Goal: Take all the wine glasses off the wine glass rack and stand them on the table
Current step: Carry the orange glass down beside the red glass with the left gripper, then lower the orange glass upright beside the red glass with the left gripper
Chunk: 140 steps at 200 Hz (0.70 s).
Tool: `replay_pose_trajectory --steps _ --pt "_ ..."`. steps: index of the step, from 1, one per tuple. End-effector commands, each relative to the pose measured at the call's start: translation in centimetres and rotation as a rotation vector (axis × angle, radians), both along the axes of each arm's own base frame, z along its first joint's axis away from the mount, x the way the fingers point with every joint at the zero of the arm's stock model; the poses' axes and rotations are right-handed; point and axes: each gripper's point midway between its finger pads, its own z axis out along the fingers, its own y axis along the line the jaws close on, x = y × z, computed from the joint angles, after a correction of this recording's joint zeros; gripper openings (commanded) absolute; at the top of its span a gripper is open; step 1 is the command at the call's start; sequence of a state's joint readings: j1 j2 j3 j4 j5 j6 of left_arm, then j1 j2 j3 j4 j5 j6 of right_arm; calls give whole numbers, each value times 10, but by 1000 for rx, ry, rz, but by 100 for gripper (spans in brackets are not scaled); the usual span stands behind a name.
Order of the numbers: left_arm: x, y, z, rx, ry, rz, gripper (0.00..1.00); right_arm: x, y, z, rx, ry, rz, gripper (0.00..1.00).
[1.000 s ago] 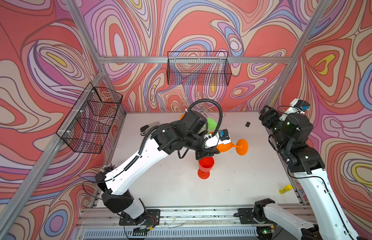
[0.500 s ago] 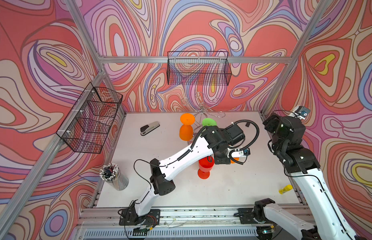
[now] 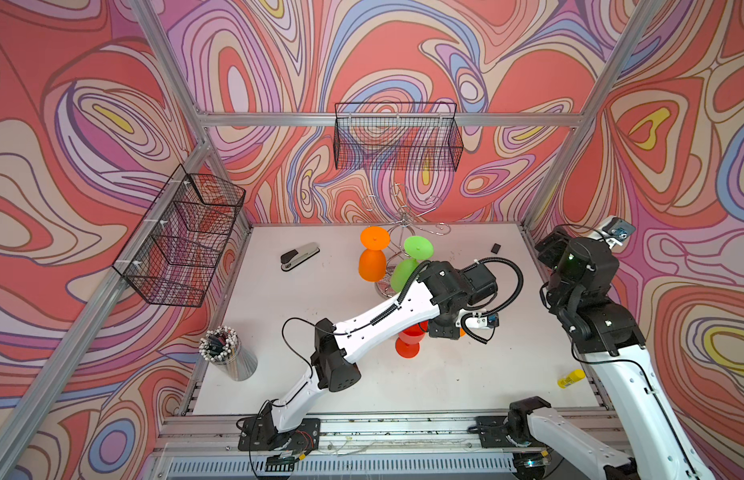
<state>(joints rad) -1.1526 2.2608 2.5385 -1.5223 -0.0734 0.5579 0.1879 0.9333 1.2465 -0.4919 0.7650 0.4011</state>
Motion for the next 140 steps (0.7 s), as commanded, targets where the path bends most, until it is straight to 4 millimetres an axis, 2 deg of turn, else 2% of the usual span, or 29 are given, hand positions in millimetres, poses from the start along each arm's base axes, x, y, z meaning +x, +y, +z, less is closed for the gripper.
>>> replay_pose_trajectory --steps 1,102,140 --pt "-5 5 -19 89 6 -35 0 1 -2 -8 -4 21 -9 88" --pt "-6 0 -49 154 24 -60 0 10 0 -20 5 50 16 88" --pt "-6 1 -53 166 27 -65 0 12 -1 -22 9 54 18 88"
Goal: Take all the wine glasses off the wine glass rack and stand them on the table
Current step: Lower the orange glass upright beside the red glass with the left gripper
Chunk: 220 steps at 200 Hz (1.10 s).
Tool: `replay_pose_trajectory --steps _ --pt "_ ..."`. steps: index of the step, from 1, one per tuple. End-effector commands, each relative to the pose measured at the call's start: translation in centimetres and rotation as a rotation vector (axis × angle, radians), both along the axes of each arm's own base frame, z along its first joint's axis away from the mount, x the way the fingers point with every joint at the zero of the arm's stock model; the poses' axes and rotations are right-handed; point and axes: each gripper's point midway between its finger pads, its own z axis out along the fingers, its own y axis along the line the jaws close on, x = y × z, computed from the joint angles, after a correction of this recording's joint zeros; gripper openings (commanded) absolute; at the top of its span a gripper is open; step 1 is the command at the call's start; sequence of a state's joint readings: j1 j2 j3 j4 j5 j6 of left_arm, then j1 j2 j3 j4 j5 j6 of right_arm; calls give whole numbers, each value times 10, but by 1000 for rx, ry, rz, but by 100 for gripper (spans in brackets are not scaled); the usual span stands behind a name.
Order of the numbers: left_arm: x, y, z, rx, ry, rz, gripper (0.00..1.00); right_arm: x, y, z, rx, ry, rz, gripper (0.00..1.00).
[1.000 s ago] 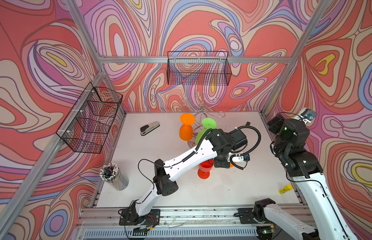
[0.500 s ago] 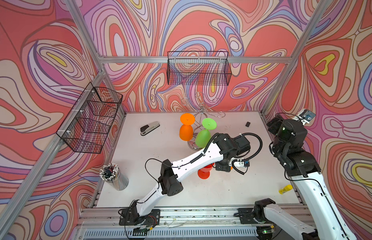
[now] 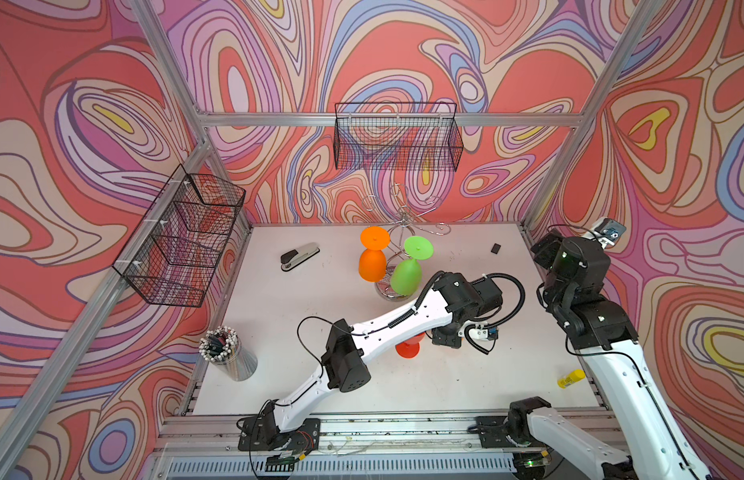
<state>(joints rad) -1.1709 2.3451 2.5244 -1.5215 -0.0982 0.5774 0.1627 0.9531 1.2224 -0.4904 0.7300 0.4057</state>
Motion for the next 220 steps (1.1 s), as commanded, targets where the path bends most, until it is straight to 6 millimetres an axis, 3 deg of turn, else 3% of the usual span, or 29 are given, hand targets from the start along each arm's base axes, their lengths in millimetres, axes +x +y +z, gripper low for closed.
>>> replay_pose_trajectory --steps 1,92,140,189,220 --pt "-4 7 -12 64 14 -31 0 3 0 -6 6 12 11 88" --pt "-4 12 -21 103 16 -32 0 8 1 -17 28 36 32 88" --pt "1 13 -23 116 -6 -29 18 8 1 -16 27 36 41 87" --pt "2 11 -23 112 -12 -24 27 11 4 -20 37 43 55 86" --pt "6 8 -14 80 -42 -20 46 13 5 -22 43 49 65 86"
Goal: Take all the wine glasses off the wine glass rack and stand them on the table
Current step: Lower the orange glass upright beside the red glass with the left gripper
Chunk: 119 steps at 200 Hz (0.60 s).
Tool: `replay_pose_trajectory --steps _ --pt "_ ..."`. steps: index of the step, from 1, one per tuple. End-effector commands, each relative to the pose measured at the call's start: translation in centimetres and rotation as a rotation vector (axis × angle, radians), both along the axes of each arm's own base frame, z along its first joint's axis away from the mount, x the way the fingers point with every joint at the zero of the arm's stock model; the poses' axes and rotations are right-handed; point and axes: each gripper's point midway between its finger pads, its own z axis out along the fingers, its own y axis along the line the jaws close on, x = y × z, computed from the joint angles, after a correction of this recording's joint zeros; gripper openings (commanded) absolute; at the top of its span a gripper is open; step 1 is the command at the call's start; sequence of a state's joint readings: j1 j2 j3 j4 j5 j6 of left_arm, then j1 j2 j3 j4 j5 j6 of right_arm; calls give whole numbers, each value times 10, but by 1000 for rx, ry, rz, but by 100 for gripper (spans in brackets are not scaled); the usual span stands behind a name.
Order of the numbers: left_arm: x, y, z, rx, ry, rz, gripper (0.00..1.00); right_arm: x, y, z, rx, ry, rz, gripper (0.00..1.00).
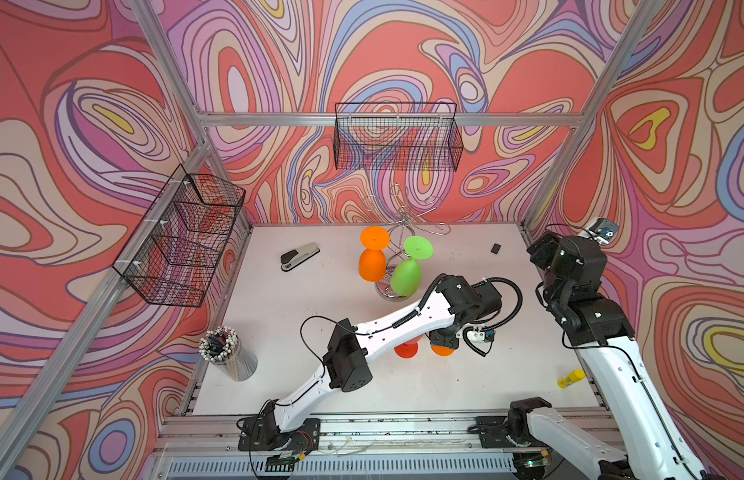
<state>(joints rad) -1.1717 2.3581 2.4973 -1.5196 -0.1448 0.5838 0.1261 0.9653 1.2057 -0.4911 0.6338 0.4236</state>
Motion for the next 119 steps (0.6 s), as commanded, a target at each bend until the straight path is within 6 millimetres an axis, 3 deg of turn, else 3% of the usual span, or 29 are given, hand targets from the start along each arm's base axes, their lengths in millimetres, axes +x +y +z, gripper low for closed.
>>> replay_pose_trajectory --steps 1,39,119 --pt "0 2 -2 24 -14 -18 47 3 2 -9 10 25 12 86" --pt "11 -1 14 -17 -81 -7 64 4 2 -10 13 26 16 86" --pt "14 -3 51 -111 -136 8 82 6 4 -11 25 27 29 86"
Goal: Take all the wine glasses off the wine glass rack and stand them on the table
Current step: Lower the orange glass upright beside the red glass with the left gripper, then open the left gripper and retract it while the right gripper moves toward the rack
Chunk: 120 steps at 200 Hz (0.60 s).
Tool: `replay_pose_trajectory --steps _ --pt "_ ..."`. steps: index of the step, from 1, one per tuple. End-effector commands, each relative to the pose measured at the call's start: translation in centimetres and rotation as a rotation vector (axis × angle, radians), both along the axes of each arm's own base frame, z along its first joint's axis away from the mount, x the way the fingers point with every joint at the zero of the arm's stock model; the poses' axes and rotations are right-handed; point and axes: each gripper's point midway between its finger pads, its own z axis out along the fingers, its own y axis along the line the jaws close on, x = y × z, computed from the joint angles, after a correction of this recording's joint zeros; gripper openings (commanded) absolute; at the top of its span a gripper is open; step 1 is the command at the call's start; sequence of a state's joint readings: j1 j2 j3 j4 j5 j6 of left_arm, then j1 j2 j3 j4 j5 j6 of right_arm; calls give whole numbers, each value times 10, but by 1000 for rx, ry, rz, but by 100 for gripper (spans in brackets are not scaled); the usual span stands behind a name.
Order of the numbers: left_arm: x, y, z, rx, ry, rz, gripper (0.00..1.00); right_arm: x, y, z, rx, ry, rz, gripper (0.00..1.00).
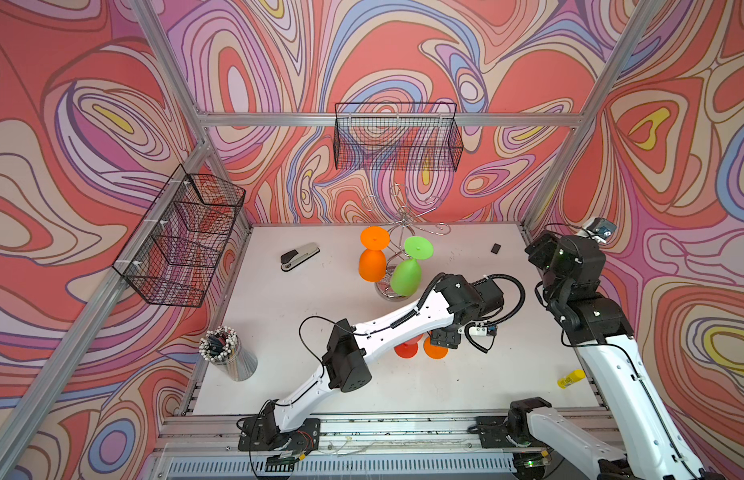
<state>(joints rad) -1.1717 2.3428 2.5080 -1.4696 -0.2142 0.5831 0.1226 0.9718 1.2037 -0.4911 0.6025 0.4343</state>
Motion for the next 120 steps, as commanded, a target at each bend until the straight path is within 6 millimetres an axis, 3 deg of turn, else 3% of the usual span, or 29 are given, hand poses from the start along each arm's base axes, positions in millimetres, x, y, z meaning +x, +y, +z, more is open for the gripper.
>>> replay_pose_trajectory --steps 1,51,101,120 --pt "-2 4 38 -68 -44 -5 82 2 0 -8 9 23 4 86" --pt "-6 10 68 -138 -61 12 84 5 4 -6 26 15 28 86" --pt "-22 15 127 -352 -63 -6 84 4 11 -1 61 -8 67 86" --pt "-23 19 163 -493 -112 12 84 3 17 2 77 -22 103 86"
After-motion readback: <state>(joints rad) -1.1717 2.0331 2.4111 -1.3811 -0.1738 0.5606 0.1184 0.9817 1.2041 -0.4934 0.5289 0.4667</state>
